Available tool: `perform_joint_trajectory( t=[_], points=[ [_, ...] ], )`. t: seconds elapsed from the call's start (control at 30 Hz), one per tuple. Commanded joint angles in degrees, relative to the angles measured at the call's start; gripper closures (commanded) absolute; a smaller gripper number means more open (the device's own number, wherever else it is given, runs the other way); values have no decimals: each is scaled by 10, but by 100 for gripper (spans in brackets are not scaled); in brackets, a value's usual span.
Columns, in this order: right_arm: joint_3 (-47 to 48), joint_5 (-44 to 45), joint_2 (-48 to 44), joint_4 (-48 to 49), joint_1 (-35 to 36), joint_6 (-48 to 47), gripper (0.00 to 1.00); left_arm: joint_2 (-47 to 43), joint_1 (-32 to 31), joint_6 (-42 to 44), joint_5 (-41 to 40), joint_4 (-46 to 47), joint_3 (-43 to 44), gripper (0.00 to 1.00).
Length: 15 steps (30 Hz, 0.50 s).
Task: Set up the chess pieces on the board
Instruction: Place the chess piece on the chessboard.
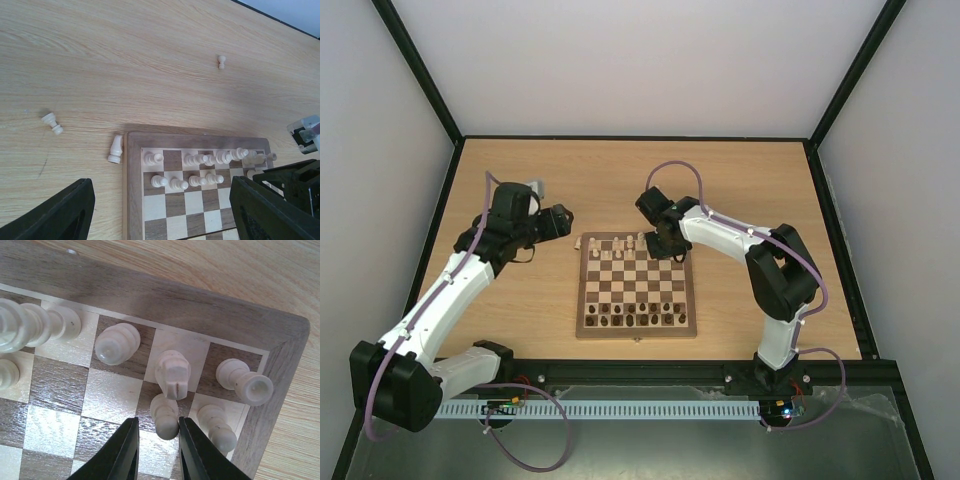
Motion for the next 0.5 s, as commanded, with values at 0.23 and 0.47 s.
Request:
perform_joint_trajectory(
  t=[0.23, 0.47],
  points=[
    [3, -14, -62, -41, -2, -5, 62, 7, 3, -10, -23, -3, -1, 21],
    [-8, -44, -146, -45, -1, -6, 46, 60, 13, -20, -65, -15, 4, 15]
  ],
)
